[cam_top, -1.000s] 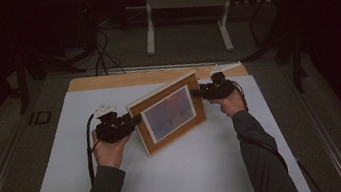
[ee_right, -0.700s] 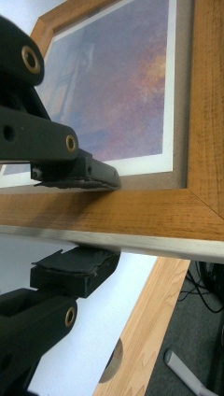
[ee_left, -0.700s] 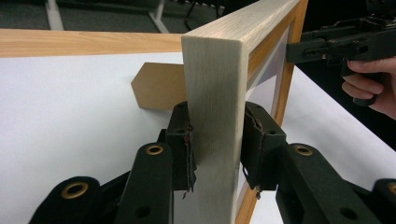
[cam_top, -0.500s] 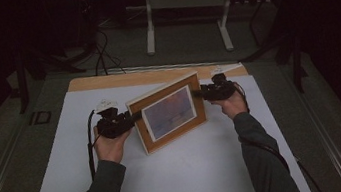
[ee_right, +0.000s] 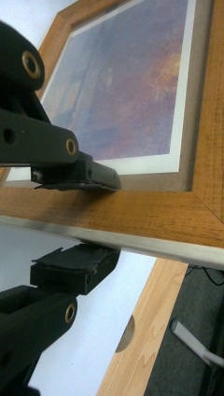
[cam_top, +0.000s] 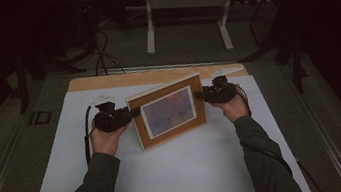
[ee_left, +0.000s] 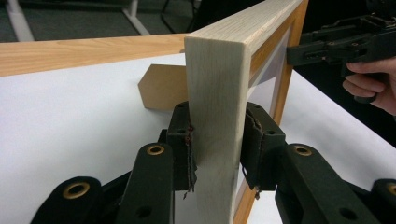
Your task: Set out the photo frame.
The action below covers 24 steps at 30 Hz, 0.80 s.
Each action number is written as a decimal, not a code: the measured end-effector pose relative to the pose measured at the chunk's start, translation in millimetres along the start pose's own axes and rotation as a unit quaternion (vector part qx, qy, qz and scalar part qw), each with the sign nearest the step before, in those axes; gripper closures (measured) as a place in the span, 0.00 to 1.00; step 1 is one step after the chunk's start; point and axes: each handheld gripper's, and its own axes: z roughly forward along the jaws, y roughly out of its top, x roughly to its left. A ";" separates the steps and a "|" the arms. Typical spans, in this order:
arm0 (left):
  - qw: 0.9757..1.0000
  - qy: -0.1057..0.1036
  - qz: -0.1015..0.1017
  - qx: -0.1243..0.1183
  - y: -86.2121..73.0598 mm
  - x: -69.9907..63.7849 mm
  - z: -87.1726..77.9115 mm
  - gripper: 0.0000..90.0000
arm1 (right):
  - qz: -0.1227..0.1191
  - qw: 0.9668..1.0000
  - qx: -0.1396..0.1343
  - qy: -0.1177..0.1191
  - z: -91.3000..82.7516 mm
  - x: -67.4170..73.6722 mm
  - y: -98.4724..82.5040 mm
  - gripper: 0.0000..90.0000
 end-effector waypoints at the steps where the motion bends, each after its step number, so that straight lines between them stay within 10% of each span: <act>1: 1.000 -0.001 0.000 0.001 0.5 0.7 0.2 0.76 | 0.002 1.000 -0.001 0.000 -0.2 0.4 -0.4 0.68; 14: 0.999 -0.041 -0.035 0.006 5.5 19.6 4.4 0.73 | 0.015 1.000 0.005 -0.005 -9.1 10.3 -9.3 0.68; 24: 0.998 -0.058 -0.024 0.008 7.5 23.7 7.1 0.73 | 0.025 1.000 0.005 0.017 -16.6 7.2 -17.0 0.69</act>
